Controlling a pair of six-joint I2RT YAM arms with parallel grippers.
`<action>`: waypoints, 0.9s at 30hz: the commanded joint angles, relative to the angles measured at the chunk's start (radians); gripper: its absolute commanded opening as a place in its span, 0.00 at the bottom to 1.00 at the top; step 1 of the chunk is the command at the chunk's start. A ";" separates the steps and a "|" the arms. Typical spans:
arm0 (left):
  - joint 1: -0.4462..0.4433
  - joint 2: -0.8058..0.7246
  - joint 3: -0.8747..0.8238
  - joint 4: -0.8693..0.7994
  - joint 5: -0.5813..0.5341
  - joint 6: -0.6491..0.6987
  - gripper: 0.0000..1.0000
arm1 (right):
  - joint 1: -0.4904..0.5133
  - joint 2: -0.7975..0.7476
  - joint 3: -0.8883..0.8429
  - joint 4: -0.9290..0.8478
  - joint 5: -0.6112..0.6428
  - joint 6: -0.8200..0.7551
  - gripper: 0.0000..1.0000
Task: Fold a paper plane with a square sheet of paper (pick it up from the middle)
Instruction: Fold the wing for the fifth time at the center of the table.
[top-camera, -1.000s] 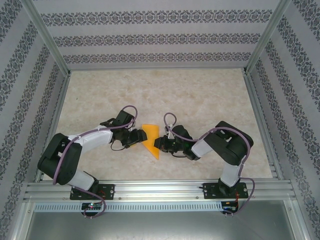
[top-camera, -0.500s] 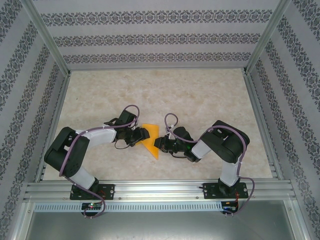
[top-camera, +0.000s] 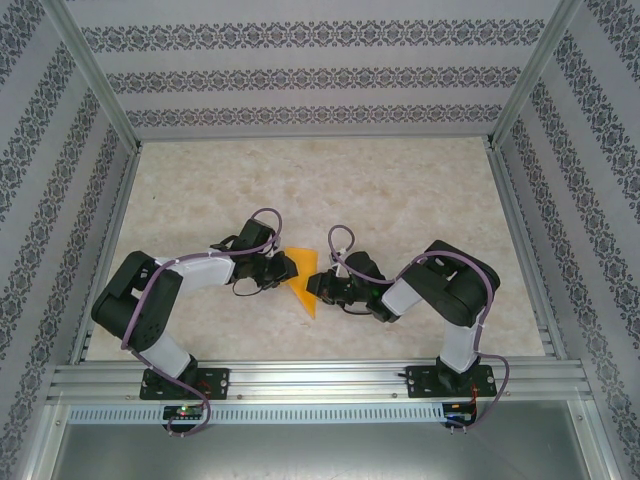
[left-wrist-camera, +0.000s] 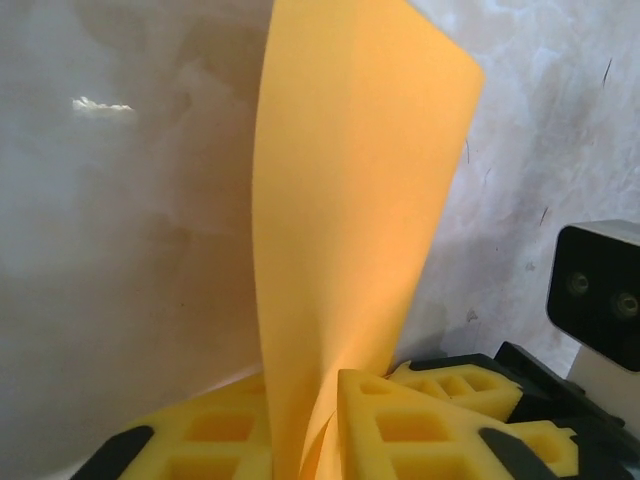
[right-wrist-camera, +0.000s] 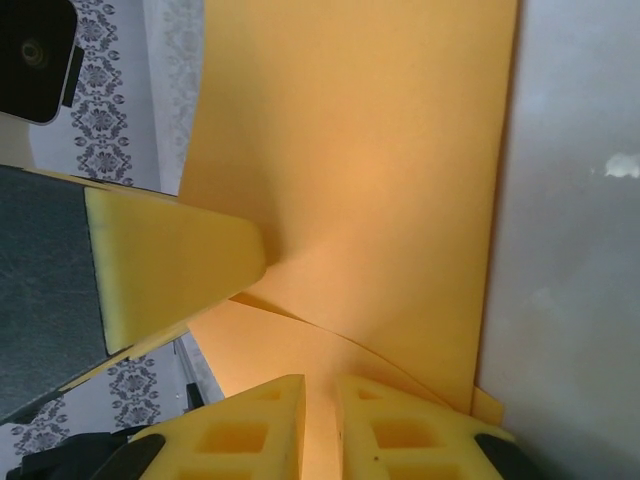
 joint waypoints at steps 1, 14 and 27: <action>-0.008 -0.020 -0.021 0.052 -0.002 -0.005 0.15 | -0.013 0.034 -0.001 -0.209 0.055 -0.051 0.18; -0.009 -0.073 -0.038 0.008 -0.068 -0.078 0.00 | -0.007 -0.241 0.100 -0.659 0.194 -0.243 0.31; -0.008 -0.084 -0.020 -0.030 -0.074 -0.093 0.00 | 0.241 -0.445 0.157 -0.819 0.681 -0.576 0.44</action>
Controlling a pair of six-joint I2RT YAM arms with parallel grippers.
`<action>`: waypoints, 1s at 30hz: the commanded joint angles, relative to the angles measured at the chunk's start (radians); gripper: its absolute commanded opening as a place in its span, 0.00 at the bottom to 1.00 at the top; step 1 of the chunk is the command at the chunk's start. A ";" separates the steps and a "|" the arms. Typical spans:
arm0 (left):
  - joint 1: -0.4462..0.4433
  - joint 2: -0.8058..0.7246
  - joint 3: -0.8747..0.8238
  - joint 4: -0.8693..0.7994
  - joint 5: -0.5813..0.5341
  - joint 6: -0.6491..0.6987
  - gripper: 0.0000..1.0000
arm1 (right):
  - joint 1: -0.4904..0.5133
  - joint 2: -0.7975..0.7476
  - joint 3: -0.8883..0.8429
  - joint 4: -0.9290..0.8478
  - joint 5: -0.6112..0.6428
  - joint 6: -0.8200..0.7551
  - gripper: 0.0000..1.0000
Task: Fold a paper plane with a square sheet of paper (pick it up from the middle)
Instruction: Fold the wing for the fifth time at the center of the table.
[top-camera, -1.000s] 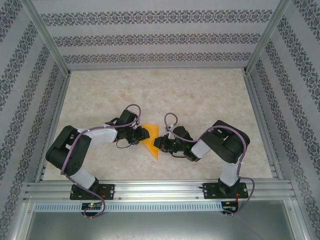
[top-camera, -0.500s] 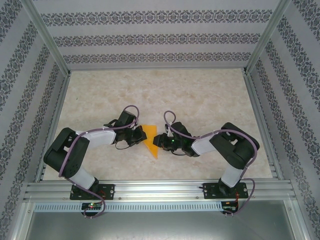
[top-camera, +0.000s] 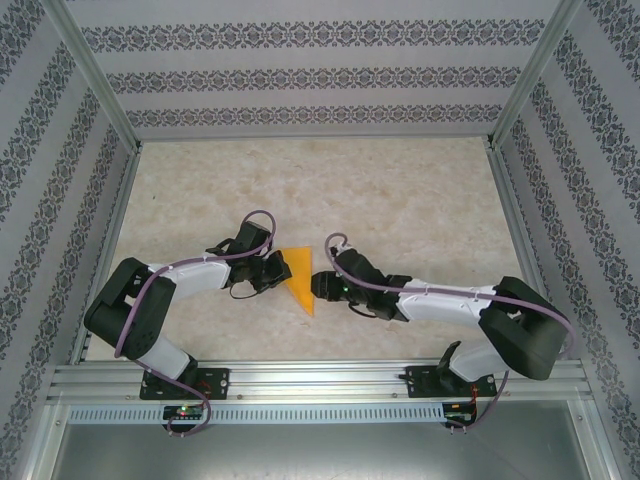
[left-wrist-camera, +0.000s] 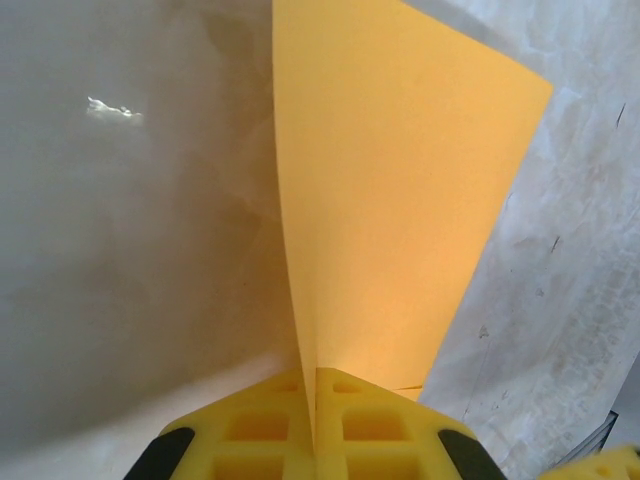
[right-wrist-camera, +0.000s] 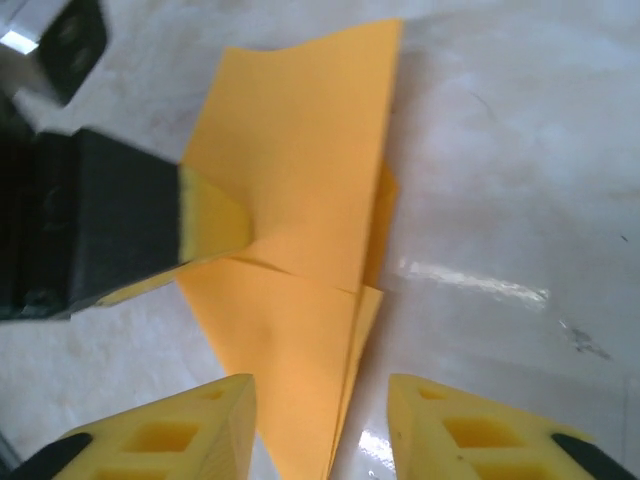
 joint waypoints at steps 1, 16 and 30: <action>-0.008 -0.030 0.021 -0.021 -0.010 -0.018 0.00 | 0.095 0.017 0.036 -0.015 0.237 -0.204 0.45; -0.008 -0.031 0.036 -0.047 -0.006 -0.007 0.00 | 0.375 0.286 0.146 0.088 0.660 -0.619 0.49; -0.008 -0.021 0.041 -0.055 -0.003 -0.001 0.00 | 0.376 0.432 0.199 0.095 0.745 -0.690 0.38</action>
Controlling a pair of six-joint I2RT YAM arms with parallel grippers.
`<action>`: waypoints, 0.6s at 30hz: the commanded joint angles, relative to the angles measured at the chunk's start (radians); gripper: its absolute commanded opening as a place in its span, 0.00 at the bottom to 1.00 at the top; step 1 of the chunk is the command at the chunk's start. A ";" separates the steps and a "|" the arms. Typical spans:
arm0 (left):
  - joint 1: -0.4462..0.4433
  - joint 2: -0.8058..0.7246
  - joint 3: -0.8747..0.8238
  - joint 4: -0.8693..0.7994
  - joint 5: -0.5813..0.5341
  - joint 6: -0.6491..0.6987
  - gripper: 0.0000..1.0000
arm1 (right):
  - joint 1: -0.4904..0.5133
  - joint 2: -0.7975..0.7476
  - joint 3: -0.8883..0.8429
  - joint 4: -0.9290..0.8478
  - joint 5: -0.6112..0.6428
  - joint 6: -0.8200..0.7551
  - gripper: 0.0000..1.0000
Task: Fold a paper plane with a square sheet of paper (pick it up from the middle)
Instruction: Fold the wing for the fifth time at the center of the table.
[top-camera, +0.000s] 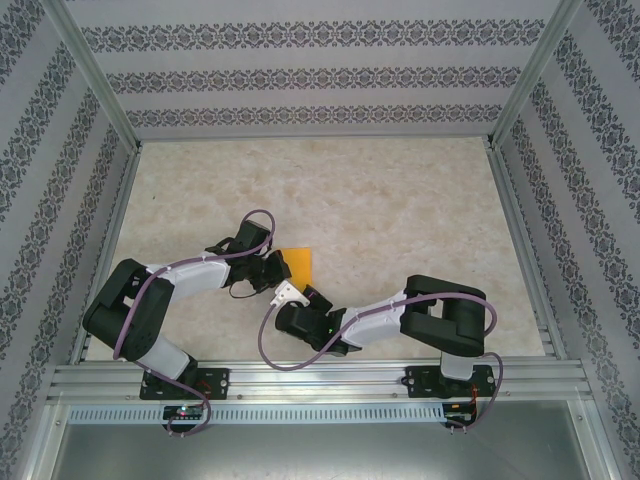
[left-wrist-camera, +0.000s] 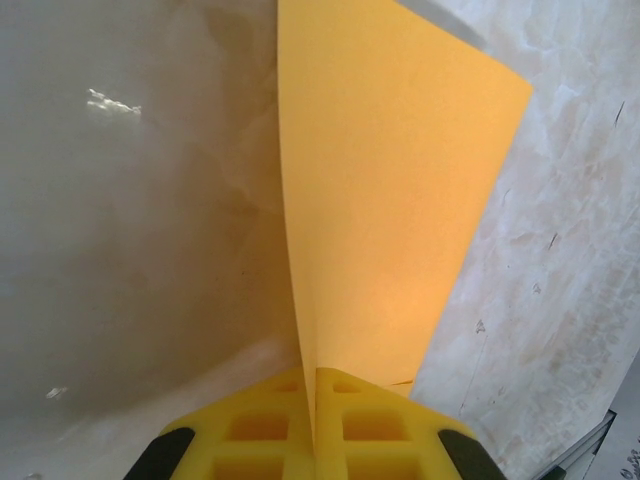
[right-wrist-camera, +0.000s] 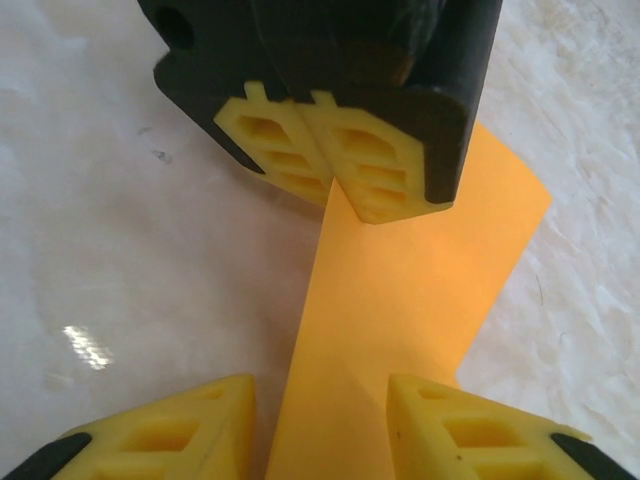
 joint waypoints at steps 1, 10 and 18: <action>-0.008 -0.013 0.030 -0.021 -0.001 -0.001 0.00 | 0.009 0.027 0.021 0.019 0.056 -0.017 0.36; -0.008 -0.014 0.033 -0.033 -0.002 0.007 0.00 | 0.009 0.062 0.021 0.021 0.075 0.001 0.21; -0.008 -0.024 0.041 -0.055 -0.023 0.011 0.04 | 0.009 0.058 0.005 0.019 0.087 0.046 0.05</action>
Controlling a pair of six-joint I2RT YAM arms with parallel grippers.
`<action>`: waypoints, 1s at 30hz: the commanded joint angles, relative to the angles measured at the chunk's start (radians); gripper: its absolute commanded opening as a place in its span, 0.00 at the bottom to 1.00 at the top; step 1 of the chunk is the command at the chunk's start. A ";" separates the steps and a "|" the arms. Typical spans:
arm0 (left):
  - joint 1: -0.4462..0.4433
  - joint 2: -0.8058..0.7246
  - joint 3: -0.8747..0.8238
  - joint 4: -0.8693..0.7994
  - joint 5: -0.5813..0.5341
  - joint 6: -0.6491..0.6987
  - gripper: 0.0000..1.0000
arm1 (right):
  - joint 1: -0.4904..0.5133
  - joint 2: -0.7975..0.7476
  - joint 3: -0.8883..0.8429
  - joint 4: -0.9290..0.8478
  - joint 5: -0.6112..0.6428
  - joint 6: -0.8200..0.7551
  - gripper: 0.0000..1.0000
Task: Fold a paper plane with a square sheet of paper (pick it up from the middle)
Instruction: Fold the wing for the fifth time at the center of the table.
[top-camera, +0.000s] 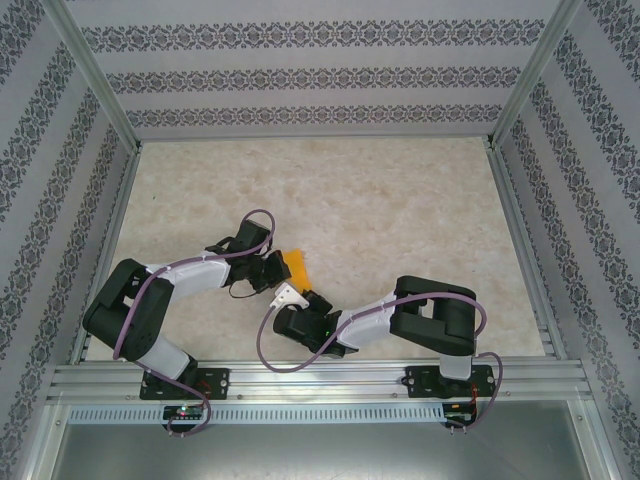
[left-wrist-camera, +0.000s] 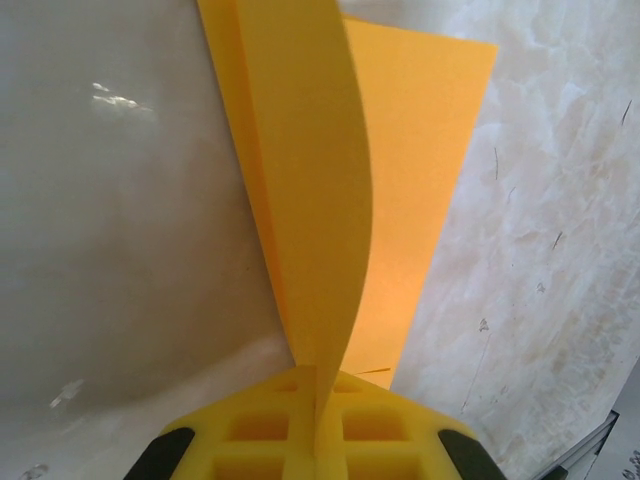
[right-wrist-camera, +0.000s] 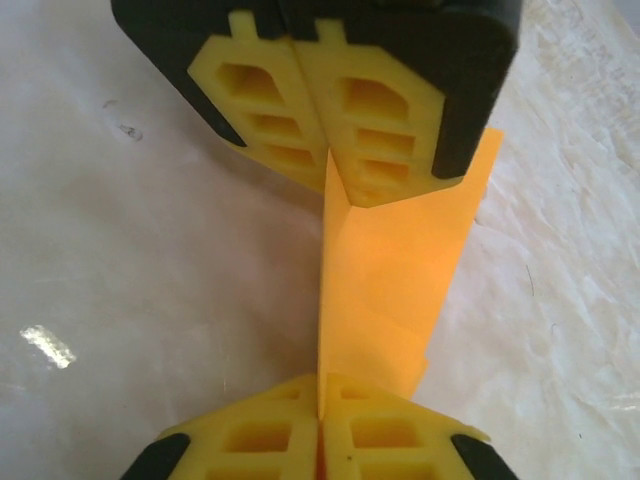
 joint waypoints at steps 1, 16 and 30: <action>-0.008 -0.028 0.036 -0.045 -0.026 0.011 0.08 | 0.003 0.009 -0.005 0.001 0.022 0.043 0.04; 0.020 -0.255 0.057 -0.276 -0.268 0.044 0.72 | -0.058 -0.063 -0.133 0.219 -0.311 0.234 0.00; 0.029 -0.346 0.029 -0.284 -0.310 0.042 0.77 | -0.158 -0.118 -0.262 0.430 -0.534 0.478 0.00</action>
